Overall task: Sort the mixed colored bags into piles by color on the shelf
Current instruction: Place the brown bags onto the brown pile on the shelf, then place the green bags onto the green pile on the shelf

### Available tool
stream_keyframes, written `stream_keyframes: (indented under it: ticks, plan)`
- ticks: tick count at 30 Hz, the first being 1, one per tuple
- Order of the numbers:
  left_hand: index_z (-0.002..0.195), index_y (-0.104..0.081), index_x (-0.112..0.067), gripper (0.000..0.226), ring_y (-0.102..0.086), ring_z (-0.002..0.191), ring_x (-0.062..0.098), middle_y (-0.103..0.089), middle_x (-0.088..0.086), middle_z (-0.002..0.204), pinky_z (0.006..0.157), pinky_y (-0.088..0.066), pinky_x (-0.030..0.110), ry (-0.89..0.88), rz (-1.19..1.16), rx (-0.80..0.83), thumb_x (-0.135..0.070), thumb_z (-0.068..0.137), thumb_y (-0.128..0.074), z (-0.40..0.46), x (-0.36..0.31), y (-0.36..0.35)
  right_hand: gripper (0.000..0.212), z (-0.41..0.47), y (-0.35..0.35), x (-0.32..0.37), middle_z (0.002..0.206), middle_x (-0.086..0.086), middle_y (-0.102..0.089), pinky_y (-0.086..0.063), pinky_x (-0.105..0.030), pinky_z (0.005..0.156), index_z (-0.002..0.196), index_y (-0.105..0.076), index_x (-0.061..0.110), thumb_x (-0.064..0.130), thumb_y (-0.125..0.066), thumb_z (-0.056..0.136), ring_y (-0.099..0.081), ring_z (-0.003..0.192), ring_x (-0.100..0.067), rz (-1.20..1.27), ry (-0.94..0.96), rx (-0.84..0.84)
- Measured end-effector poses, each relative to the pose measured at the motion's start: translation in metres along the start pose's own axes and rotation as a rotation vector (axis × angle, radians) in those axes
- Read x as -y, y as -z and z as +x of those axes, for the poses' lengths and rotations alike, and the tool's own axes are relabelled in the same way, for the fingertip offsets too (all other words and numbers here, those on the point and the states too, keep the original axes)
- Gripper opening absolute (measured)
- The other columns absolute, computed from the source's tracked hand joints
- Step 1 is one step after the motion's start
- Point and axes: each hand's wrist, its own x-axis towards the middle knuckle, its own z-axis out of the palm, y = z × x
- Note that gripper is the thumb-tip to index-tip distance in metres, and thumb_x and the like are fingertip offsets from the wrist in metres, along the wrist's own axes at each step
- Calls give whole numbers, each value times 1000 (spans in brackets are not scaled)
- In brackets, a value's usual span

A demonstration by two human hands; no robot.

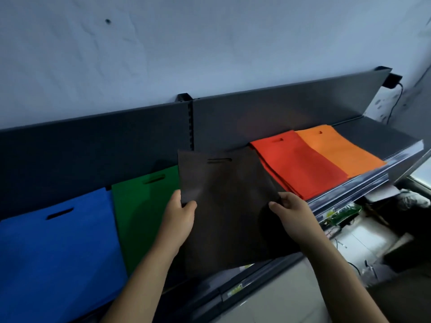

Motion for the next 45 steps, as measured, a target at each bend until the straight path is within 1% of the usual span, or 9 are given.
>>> stream_keyframes:
  ticks: [8,14,20,24,27,35,39,43,45]
  plan:
    - [93,-50,-4,33,-54,61,17,-56,9,72,55,-40,34,36,294,106,-35,102,-49,71,-7,-32,11,89,10,2,94,2,-77,-53,-29,72,105,-70,17,9,-69,97,-73,85,-13,-174,56,-35]
    - [79,-58,-6,34,-69,67,39,-64,22,73,58,-56,52,87,450,113,-38,89,-51,107,7,-53,11,149,7,-9,93,-2,-73,-46,-33,76,104,-70,14,11,-70,94,-69,91,-25,-338,90,4]
    - [60,-37,-20,38,-44,47,22,-40,1,54,51,-27,30,144,654,-47,-25,91,-58,99,-5,-70,28,186,8,-24,109,-20,-73,-48,-40,87,114,-70,3,22,-70,93,-65,111,-40,-618,110,113]
    - [106,-70,-27,20,-65,61,17,-70,-3,78,54,-48,30,198,738,-168,-38,97,-56,90,-16,-74,38,198,4,-28,110,-22,-67,-41,-48,95,116,-68,4,30,-72,88,-56,110,-45,-794,268,43]
    - [143,-53,-22,46,-65,54,15,-70,-5,74,49,-48,30,204,698,-261,-37,100,-52,80,-19,-69,34,203,-9,-17,114,-17,-68,-46,-42,96,120,-70,7,20,-75,90,-60,111,-39,-505,357,114]
    - [159,-32,-33,58,-54,131,8,-49,-14,152,82,-48,18,139,492,-385,-40,104,-50,24,-11,-31,23,163,-74,17,111,5,-69,-47,-23,82,121,-67,26,27,-70,99,-66,102,-7,-144,324,487]
    - [160,-29,-34,59,-46,139,11,-43,-13,157,105,-45,31,135,451,-483,-43,104,-49,-9,5,18,21,121,-117,39,108,4,-71,-49,-22,76,121,-67,21,25,-69,100,-67,96,-9,-120,384,596]
    - [158,-35,-30,56,-43,142,10,-43,-10,158,114,-41,37,159,370,-573,-37,105,-52,-45,33,87,9,73,-182,58,92,2,-69,-41,-15,47,110,-65,19,20,-68,101,-53,50,1,-108,415,664]
    - [157,-35,-31,55,-41,144,9,-42,-12,158,115,-40,35,162,329,-623,-35,105,-52,-68,53,132,7,38,-225,69,88,5,-68,-44,-16,57,105,-67,18,17,-71,99,-54,56,1,-93,457,670]
